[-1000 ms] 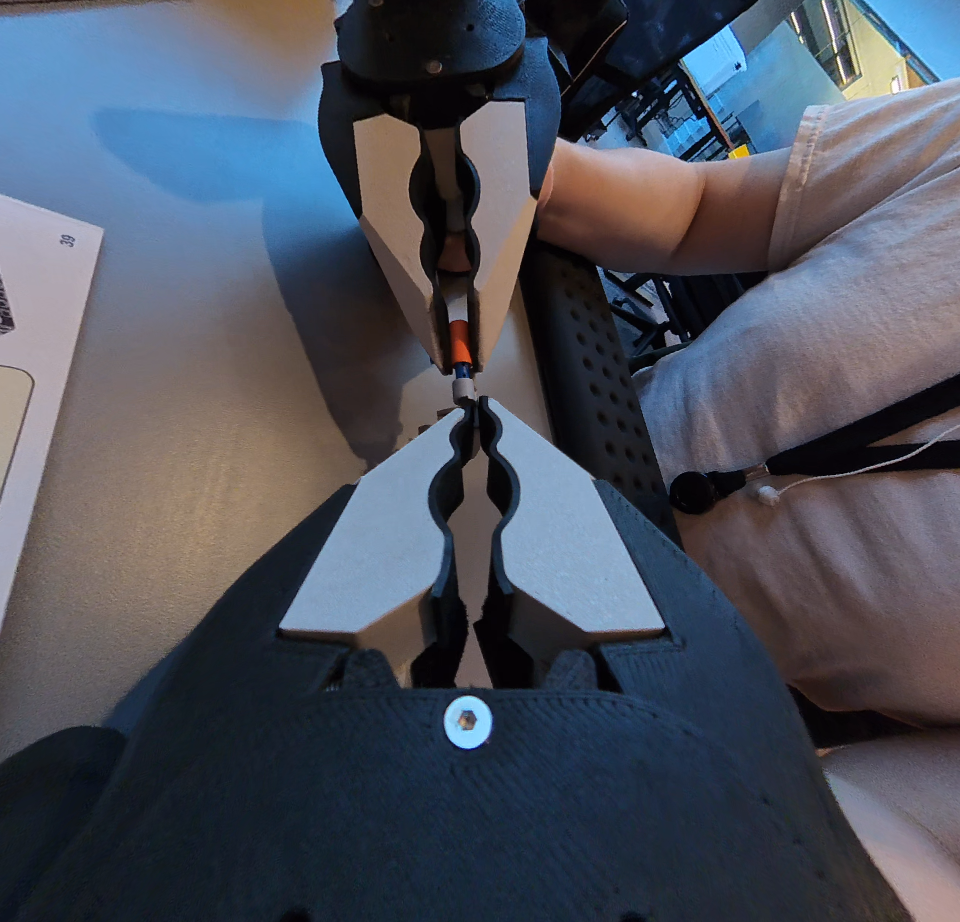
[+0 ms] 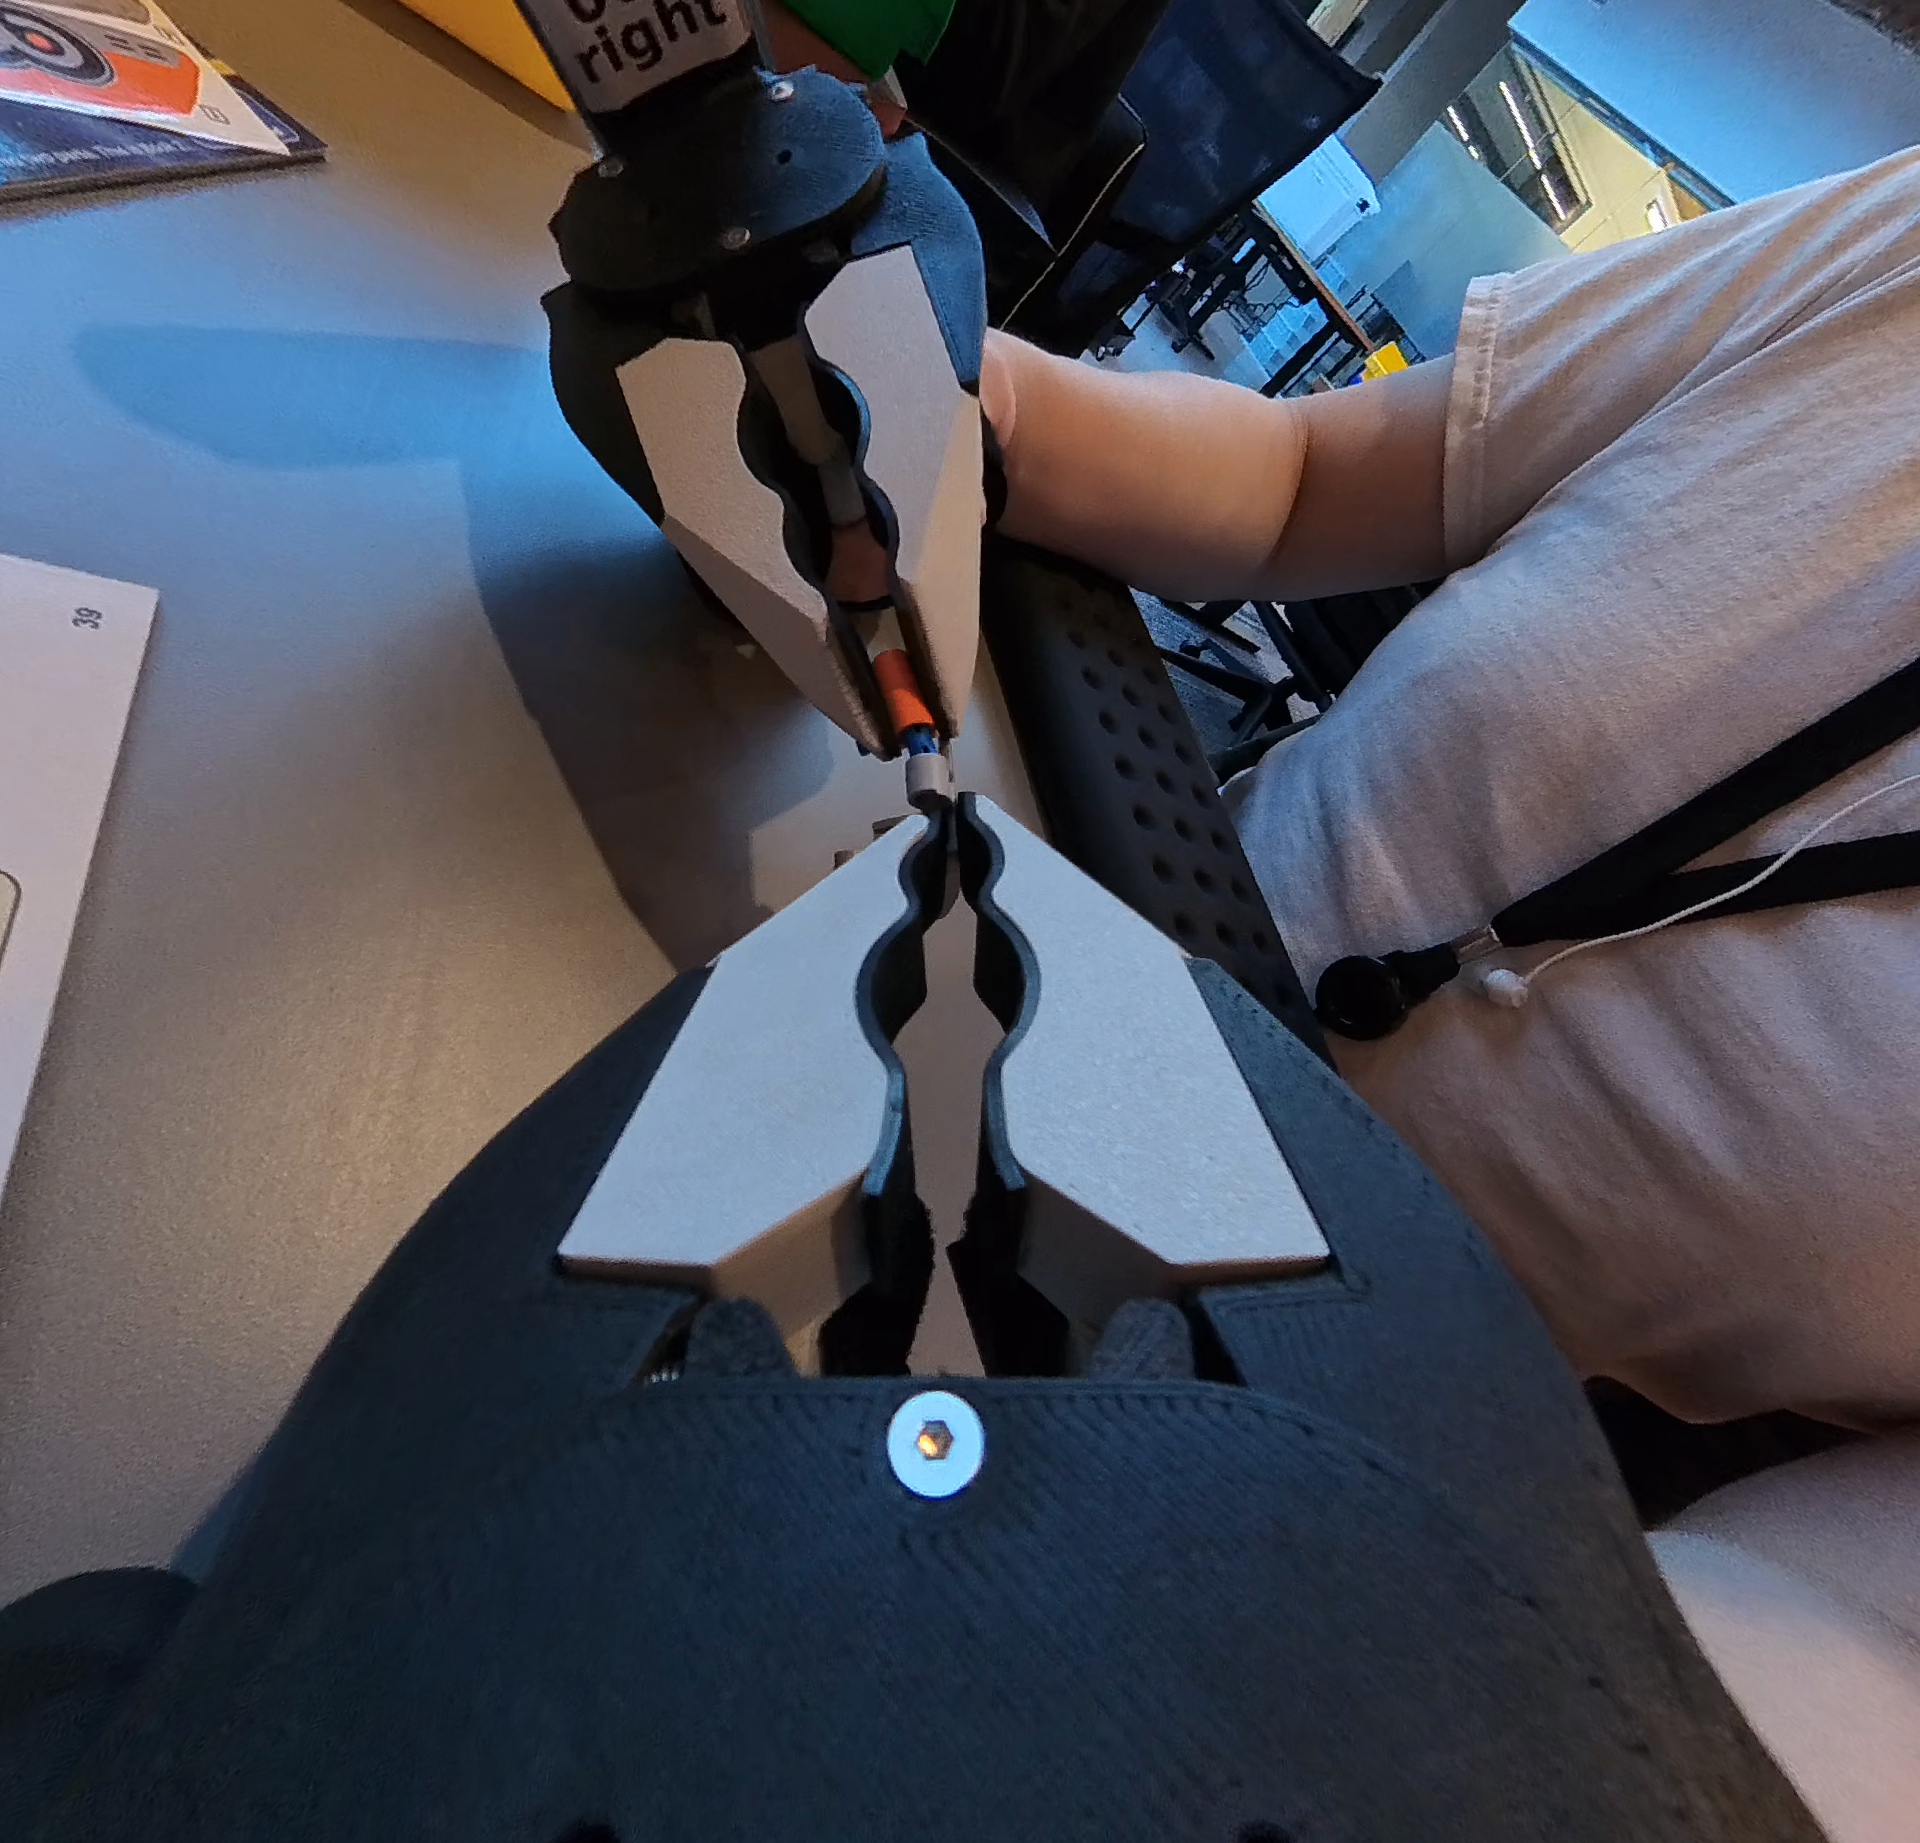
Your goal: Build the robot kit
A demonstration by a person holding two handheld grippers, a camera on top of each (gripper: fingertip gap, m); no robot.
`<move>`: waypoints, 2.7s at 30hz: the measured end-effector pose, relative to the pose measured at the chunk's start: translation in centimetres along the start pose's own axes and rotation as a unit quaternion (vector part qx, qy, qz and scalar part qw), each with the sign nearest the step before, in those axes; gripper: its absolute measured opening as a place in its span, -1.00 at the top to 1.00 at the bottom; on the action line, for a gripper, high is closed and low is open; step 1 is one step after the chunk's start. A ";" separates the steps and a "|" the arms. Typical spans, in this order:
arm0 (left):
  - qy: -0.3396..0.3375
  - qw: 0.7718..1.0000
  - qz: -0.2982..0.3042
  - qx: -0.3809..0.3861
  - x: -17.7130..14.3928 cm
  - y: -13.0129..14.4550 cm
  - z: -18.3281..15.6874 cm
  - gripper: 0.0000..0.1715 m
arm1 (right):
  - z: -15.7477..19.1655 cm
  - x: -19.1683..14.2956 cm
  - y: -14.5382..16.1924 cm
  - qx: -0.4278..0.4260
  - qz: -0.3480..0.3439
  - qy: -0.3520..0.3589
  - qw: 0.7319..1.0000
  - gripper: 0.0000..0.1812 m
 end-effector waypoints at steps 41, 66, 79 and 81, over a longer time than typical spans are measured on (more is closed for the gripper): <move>-0.010 1.000 0.011 0.009 0.3 0.0 -0.2 1.00 | 0.1 -0.1 0.1 0.031 0.001 -0.023 0.999 0.94; -0.073 0.997 -0.011 -0.028 -0.2 -1.0 1.0 1.00 | -1.3 -0.1 -0.4 0.005 -0.006 0.044 0.999 0.93; -0.116 0.942 -0.314 0.012 -4.8 -8.8 -3.8 1.00 | 4.1 -1.4 -9.2 -0.543 0.044 0.393 0.741 0.15; -0.109 0.939 -0.326 0.014 -4.7 -8.9 -4.2 1.00 | 3.5 -0.3 -9.2 -0.560 0.056 0.418 0.713 0.20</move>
Point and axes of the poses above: each gripper's, where its closed fingertips meet, x out along the fingers, y out of its underside, z = x × y across the jaws, the point moved 3 cm from there along -x, back along the fingers, and after that the axes turned 13 degrees about -x, right-handed, at the moved point
